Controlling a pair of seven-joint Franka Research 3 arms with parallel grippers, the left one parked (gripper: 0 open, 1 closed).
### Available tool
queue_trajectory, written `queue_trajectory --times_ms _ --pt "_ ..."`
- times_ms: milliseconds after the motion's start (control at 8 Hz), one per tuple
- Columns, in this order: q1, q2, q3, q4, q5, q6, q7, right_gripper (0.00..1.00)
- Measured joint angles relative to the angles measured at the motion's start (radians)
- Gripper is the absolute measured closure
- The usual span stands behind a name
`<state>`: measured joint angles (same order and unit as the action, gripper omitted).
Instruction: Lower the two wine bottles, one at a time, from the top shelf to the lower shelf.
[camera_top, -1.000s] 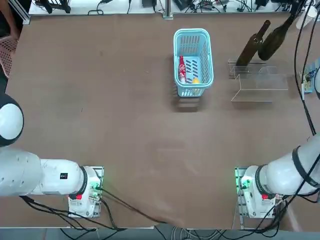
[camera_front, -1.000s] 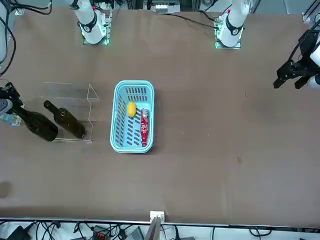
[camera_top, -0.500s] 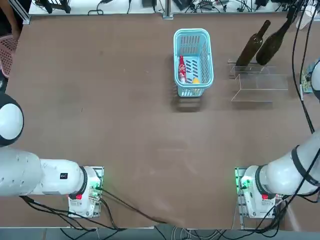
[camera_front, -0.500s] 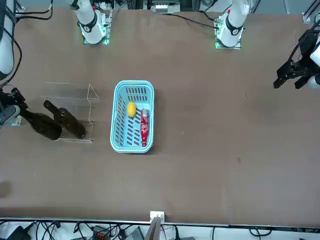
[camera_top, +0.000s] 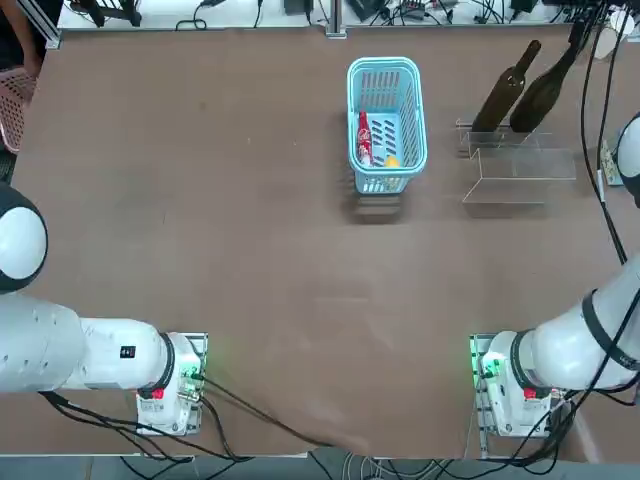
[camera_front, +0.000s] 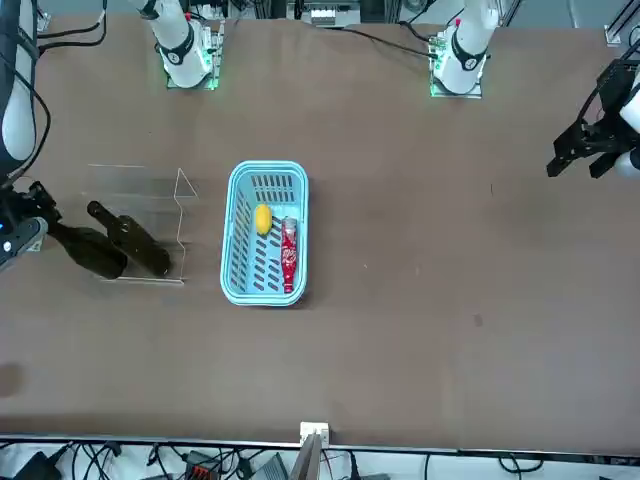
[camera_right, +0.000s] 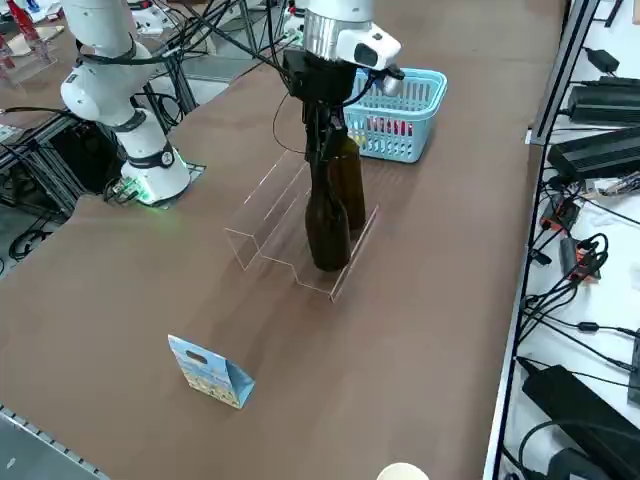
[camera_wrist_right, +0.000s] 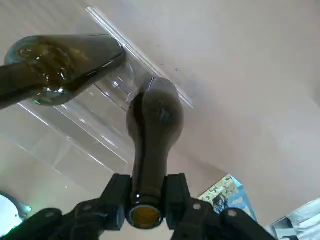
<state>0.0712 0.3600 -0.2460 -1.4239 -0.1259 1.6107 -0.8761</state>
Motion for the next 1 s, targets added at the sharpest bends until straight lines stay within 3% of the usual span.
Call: queue_trajectory --times_ms 750,1000 --pt "-0.001 0.023 0.000 -0.002 0.002 0.005 0.000 0.57" --pt "0.000 0.017 0.000 0.003 0.002 0.005 0.000 0.26"
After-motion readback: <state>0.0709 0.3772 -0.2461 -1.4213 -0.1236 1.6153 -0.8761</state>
